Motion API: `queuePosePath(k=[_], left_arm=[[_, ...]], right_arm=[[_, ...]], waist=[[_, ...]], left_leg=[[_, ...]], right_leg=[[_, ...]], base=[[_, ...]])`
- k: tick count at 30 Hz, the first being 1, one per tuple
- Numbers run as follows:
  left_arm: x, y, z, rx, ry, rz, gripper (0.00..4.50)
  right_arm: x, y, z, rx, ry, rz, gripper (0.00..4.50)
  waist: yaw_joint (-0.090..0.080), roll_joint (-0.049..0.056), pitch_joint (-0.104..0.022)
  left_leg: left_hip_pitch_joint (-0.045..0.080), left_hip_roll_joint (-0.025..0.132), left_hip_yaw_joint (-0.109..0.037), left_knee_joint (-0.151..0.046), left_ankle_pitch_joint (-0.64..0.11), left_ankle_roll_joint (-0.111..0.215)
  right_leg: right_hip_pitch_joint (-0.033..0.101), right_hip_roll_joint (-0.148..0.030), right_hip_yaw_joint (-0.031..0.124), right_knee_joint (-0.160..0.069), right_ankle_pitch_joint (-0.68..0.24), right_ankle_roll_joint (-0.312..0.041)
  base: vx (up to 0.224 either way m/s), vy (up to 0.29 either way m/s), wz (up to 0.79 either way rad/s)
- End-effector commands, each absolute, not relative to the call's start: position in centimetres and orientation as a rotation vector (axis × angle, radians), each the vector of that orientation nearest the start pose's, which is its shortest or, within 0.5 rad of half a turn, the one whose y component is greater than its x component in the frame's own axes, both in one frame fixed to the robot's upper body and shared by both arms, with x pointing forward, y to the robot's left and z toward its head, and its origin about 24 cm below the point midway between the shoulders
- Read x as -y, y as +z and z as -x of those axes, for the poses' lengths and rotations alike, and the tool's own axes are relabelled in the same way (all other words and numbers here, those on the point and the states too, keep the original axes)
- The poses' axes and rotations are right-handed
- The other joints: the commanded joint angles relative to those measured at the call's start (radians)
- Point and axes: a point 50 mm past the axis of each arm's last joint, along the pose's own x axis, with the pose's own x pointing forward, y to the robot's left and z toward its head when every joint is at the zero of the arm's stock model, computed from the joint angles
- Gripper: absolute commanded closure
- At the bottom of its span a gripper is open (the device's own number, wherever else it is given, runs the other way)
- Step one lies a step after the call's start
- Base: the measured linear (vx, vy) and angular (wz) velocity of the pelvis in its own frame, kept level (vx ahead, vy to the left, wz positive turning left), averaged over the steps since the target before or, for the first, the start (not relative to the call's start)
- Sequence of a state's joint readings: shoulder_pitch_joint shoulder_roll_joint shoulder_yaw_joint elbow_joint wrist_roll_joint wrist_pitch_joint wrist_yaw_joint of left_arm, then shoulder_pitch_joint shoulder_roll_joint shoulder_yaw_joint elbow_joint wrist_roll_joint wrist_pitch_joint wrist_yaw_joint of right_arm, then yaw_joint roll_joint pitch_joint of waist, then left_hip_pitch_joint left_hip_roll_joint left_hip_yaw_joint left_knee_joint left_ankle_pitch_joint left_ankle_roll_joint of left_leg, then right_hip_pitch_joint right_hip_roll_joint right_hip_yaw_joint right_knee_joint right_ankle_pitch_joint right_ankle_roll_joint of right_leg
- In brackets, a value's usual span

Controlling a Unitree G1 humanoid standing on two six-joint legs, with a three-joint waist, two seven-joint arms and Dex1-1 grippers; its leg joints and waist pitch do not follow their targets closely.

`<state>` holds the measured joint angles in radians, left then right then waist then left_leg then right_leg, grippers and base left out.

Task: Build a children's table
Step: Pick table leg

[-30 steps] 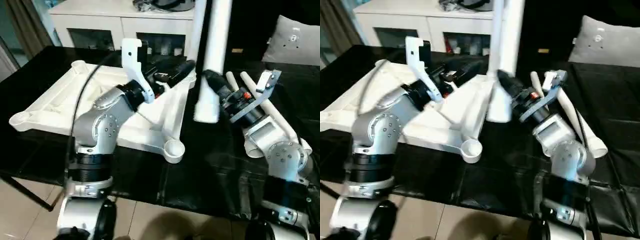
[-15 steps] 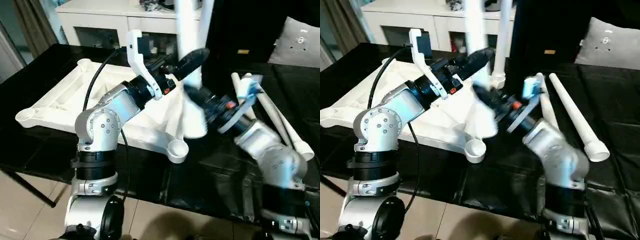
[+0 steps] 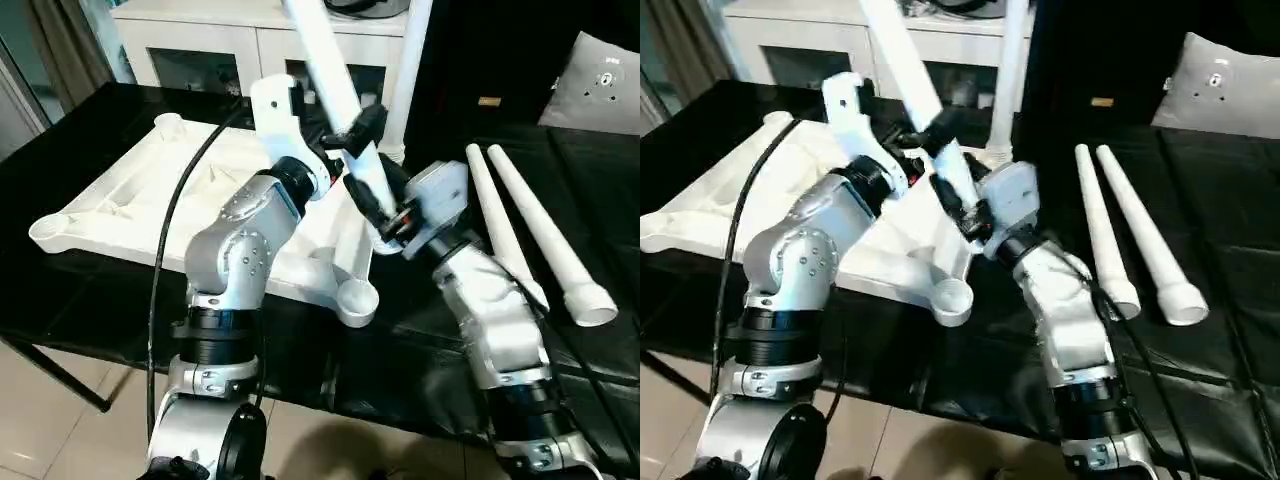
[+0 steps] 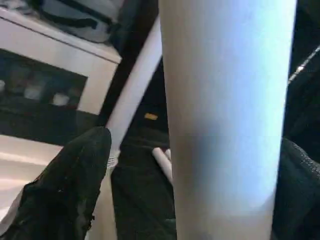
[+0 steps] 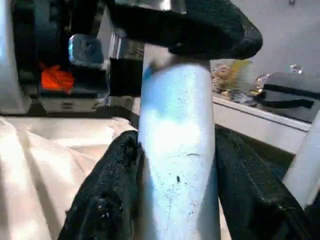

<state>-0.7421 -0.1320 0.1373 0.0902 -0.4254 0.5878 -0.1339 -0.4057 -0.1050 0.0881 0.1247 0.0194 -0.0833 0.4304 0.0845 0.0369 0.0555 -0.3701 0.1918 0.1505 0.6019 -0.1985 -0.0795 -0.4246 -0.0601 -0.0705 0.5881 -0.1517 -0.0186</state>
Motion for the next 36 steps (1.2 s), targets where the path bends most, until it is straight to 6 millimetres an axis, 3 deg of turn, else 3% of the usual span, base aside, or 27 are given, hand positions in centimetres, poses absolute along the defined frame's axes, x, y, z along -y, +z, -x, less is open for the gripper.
queuePosePath(k=[1,5,7,16,21,28,30,36], left_arm=[[-5.1,18.7,-34.5,0.022,-0.507,0.496,0.46],[-5.0,18.6,-34.4,0.033,-0.516,0.465,0.46],[-5.0,18.6,-34.4,0.034,-0.511,0.467,0.85],[-5.1,17.9,-34.1,0.069,-0.571,0.339,1.38],[-5.7,16.5,-33.9,0.045,-0.586,0.282,1.69],[-5.3,16.1,-33.5,0.041,-0.614,0.31,1.73],[-5.2,16.2,-33.5,0.044,-0.617,0.315,2.07],[-5.3,16.2,-33.5,0.053,-0.621,0.319,2.35]], right_arm=[[9.9,13.4,-31.1,0.412,0.559,0.217,2.64],[9.8,13.0,-31.2,0.427,0.564,0.197,2.64],[9.8,13.0,-31.2,0.433,0.562,0.203,2.64],[9.9,12.3,-31.4,0.46,0.549,0.22,2.64],[10.0,11.6,-31.2,0.455,0.558,0.225,2.64],[9.9,11.5,-31.2,0.458,0.564,0.229,2.64],[9.9,11.5,-31.2,0.459,0.565,0.23,2.64],[9.9,11.4,-31.4,0.458,0.571,0.234,2.64]], waist=[[-0.004,-0.024,-0.077],[-0.006,-0.025,-0.076],[-0.007,-0.027,-0.076],[-0.008,-0.027,-0.076],[-0.014,-0.027,-0.076],[-0.026,-0.028,-0.073],[-0.026,-0.028,-0.074],[-0.026,-0.03,-0.074]], left_leg=[[-0.009,0.009,0.01,-0.054,-0.065,0.088],[-0.007,0.011,0.011,-0.055,-0.083,0.101],[-0.008,0.01,0.011,-0.054,-0.082,0.104],[-0.008,0.012,0.011,-0.054,-0.08,0.111],[-0.007,0.012,0.011,-0.054,-0.089,0.106],[-0.008,0.012,0.011,-0.055,-0.113,0.1],[-0.007,0.012,0.011,-0.054,-0.114,0.1],[-0.008,0.012,0.011,-0.053,-0.101,0.107]], right_leg=[[0.071,-0.055,0.034,-0.07,-0.284,-0.102],[0.072,-0.054,0.034,-0.069,-0.276,-0.116],[0.073,-0.054,0.035,-0.068,-0.269,-0.119],[0.074,-0.057,0.036,-0.065,-0.26,-0.13],[0.073,-0.057,0.036,-0.063,-0.266,-0.132],[0.074,-0.056,0.036,-0.065,-0.282,-0.137],[0.073,-0.056,0.036,-0.066,-0.284,-0.135],[0.074,-0.056,0.036,-0.062,-0.258,-0.147]], base=[[0.0,0.0,0.0],[0.0,0.0,0.0],[0.0,0.0,0.0],[0.0,0.0,0.0],[0.0,0.0,0.0],[0.0,0.0,0.0],[0.0,0.0,0.0],[0.0,0.0,0.0]])
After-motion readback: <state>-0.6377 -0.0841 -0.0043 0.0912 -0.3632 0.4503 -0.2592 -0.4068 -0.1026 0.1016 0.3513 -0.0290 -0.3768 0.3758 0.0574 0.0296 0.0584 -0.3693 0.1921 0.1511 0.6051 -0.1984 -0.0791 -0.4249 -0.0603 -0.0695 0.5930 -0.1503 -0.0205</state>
